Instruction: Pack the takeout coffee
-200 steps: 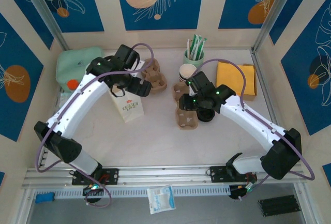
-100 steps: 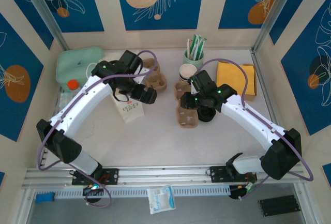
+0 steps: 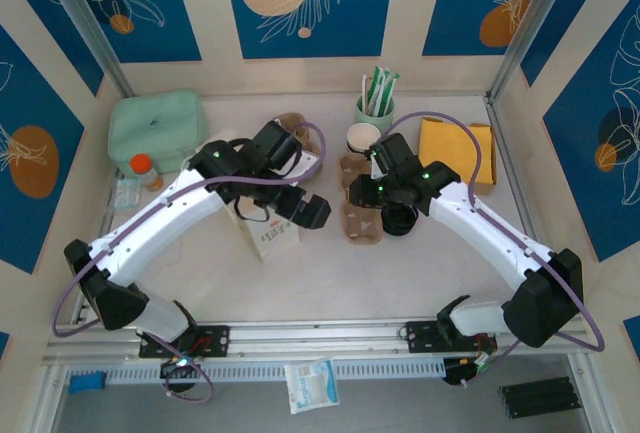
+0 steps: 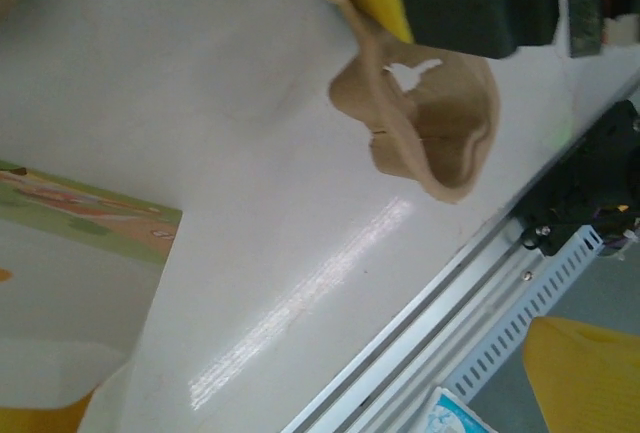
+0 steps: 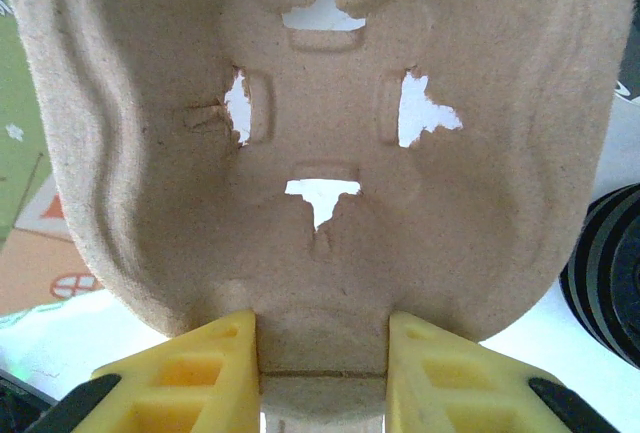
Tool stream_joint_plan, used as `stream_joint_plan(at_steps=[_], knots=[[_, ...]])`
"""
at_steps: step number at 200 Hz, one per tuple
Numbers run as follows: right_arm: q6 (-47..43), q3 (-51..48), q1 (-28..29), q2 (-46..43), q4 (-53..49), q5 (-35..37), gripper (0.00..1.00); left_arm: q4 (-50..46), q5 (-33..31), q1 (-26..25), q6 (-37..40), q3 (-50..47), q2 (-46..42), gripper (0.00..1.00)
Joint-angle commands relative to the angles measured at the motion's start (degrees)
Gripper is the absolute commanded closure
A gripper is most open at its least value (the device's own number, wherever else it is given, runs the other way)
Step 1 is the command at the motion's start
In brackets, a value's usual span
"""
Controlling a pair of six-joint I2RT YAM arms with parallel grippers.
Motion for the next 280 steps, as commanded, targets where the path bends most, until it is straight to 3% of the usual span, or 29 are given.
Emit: stream_joint_plan(at_steps=[1,59,163,213,280], knots=[[-0.8,-0.6,-0.7,-0.4,0.1,-1.2,0.69,2.6,0.1,-2.9,-3.5,-0.9,-1.2,0.01],[-1.2,-1.5,-2.6,-1.5,0.0,-1.9,0.69,4.6,-1.4,-8.8,-6.4,0.4,-0.7,0.01],[-2.1,2.8,-6.6,-4.5,-3.4,-2.8,0.7,3.2,-11.3,-9.1,-6.2,7.2,-3.6,0.0],[-2.9,9.4,-7.9,-6.3,-6.8,-2.6,0.7,6.2,-18.9,-8.7,-6.5,5.1,-10.8,0.01],[-4.2,24.4,-7.6,-4.8,-11.2,-3.9,0.7,8.7,-35.8,-7.4,-12.7,-7.4,-28.3,0.01]])
